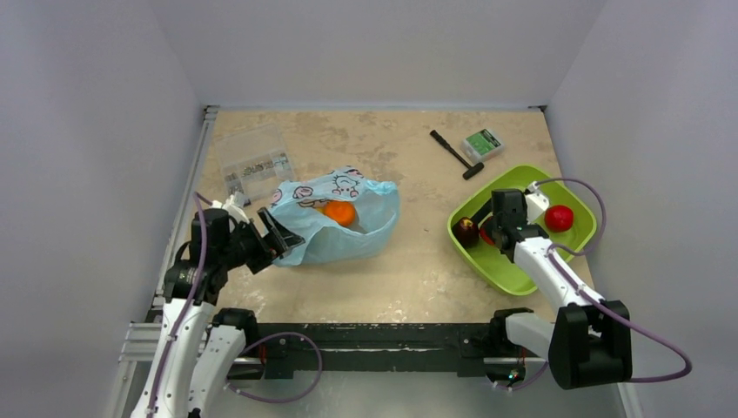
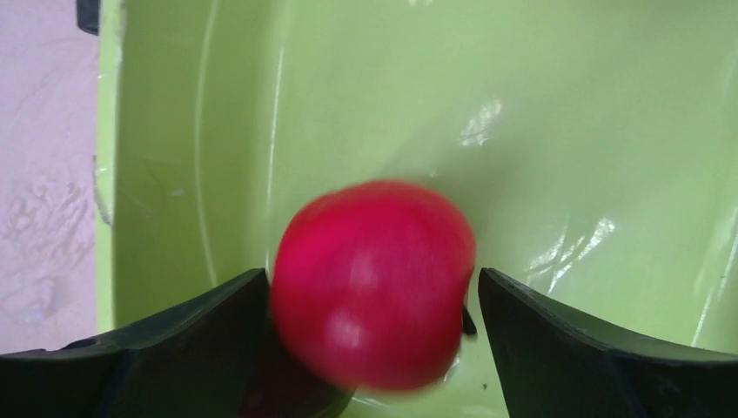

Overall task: Take the fake fruits out of the plastic bag
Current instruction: Place the fake fruit in the bin, then adjust the plastic bag at the center of the board.

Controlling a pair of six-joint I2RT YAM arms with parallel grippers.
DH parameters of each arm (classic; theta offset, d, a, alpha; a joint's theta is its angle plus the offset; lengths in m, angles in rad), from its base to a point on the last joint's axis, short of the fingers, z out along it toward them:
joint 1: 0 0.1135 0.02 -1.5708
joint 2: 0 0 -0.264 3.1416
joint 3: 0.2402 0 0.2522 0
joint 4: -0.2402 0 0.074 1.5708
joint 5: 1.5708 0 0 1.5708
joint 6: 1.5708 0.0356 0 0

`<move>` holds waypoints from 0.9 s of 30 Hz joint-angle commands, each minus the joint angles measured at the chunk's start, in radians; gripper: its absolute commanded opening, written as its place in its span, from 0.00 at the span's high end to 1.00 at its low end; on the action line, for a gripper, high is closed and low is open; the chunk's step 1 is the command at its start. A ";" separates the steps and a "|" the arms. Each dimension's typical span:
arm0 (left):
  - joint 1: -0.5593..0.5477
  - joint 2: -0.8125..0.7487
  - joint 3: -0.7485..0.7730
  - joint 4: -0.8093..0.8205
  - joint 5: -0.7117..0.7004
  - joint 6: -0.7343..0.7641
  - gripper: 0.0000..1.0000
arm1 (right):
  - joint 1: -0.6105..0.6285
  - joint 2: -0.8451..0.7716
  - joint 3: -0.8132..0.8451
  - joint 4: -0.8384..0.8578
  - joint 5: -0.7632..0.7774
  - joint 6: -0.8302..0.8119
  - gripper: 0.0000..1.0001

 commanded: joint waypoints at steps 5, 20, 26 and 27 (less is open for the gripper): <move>-0.004 -0.045 -0.080 0.024 -0.053 -0.088 0.20 | -0.005 -0.051 0.029 0.060 -0.061 -0.116 0.01; -0.004 0.060 0.235 -0.257 -0.125 0.232 1.00 | 0.390 -0.230 0.397 0.086 -0.328 -0.455 0.11; -0.004 0.075 0.279 -0.299 -0.109 0.280 1.00 | 0.598 -0.136 0.507 0.258 -0.647 -0.467 0.05; -0.004 0.073 0.281 -0.297 -0.108 0.281 0.93 | 0.646 -0.108 0.534 0.242 -0.632 -0.496 0.02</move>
